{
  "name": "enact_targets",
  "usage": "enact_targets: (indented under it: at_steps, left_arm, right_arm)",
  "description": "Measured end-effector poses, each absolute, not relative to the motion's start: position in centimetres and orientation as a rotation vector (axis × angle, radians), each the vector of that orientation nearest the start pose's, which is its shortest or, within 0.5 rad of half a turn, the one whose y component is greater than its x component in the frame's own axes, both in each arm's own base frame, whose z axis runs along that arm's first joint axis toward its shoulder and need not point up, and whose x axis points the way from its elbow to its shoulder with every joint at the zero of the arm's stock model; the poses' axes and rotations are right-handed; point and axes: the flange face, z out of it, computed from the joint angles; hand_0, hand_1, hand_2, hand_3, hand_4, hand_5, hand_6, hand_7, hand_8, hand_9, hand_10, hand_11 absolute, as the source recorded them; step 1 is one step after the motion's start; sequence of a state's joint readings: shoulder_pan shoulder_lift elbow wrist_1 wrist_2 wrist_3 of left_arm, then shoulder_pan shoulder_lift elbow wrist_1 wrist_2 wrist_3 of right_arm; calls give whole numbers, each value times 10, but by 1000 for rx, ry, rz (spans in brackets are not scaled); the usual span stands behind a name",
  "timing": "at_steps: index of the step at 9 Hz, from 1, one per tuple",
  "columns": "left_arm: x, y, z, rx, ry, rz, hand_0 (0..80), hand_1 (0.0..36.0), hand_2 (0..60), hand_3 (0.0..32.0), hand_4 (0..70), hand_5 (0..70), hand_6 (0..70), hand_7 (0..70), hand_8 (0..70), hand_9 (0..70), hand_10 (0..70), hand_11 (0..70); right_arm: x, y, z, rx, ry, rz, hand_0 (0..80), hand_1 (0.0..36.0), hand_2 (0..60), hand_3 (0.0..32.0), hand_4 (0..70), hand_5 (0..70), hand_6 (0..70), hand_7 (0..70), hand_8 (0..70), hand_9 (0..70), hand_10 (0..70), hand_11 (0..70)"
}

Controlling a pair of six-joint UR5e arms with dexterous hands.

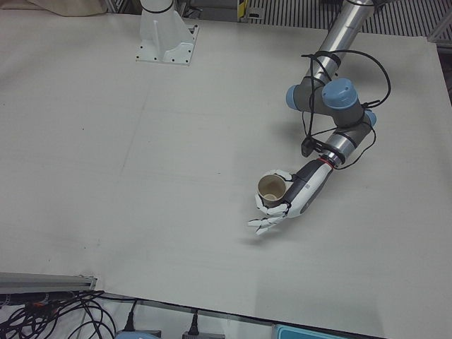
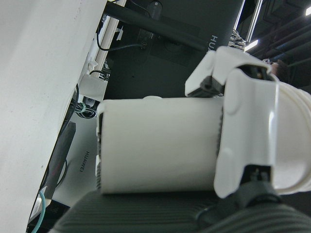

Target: Pour water

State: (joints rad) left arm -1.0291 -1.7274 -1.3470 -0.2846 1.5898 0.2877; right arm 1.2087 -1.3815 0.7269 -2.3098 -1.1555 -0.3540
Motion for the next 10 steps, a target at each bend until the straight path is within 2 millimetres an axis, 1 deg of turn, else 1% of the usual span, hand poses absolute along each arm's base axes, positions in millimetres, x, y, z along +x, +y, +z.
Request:
enact_targets:
  at_steps: [1,2,3,4,5,6,7,8,9,10]
  left_arm:
    - [183,-559,705,-270,2078,-1552,800,360,600,0,557,700,228,180,139,88,121,214]
    - [180,-557,721,-253,2067,-1555,800,360,409,0,534,700,231,183,142,90,121,215]
    - [178,-554,735,-239,2057,-1558,800,360,25,0,465,700,232,187,142,92,118,211]
    - [176,-552,744,-227,2051,-1559,800,304,0,0,462,700,219,181,130,80,103,180]
    - [175,-551,749,-215,2047,-1555,800,229,0,0,495,587,210,178,123,73,94,160]
    - [175,-551,753,-205,2046,-1550,800,182,0,0,516,202,204,177,116,66,85,144]
    - [174,-550,755,-199,2048,-1546,751,153,0,0,505,0,195,172,109,56,75,127]
    - [174,-550,757,-196,2049,-1543,637,114,0,0,458,0,186,163,99,44,66,111]
    - [173,-548,759,-195,2049,-1543,584,76,0,0,409,0,170,147,87,25,49,84]
    - [171,-546,762,-194,2049,-1543,532,35,0,0,360,0,149,122,70,10,28,50]
  right_arm:
    - [-17,-527,901,-427,2473,-2121,712,360,600,0,0,314,700,610,700,700,398,588]
    - [-18,-528,901,-430,2474,-2122,710,360,600,0,0,313,700,614,700,700,392,581]
    - [-19,-527,901,-433,2476,-2124,698,360,600,0,0,310,700,611,700,700,396,585]
    - [-20,-527,902,-441,2477,-2128,692,360,600,0,0,305,689,599,700,700,385,571]
    - [-20,-527,903,-454,2480,-2133,692,360,600,0,0,293,661,576,700,700,345,519]
    - [-21,-526,903,-467,2484,-2137,675,360,600,0,0,288,653,569,700,700,333,503]
    - [-21,-526,903,-476,2485,-2139,677,360,600,0,0,277,629,543,700,700,296,455]
    - [-23,-526,903,-482,2483,-2140,700,360,600,0,0,267,604,523,688,700,256,404]
    - [-26,-525,904,-482,2482,-2143,718,360,502,0,0,254,572,491,653,700,213,342]
    - [-30,-525,904,-485,2484,-2146,690,316,269,0,0,223,503,428,574,700,117,201]
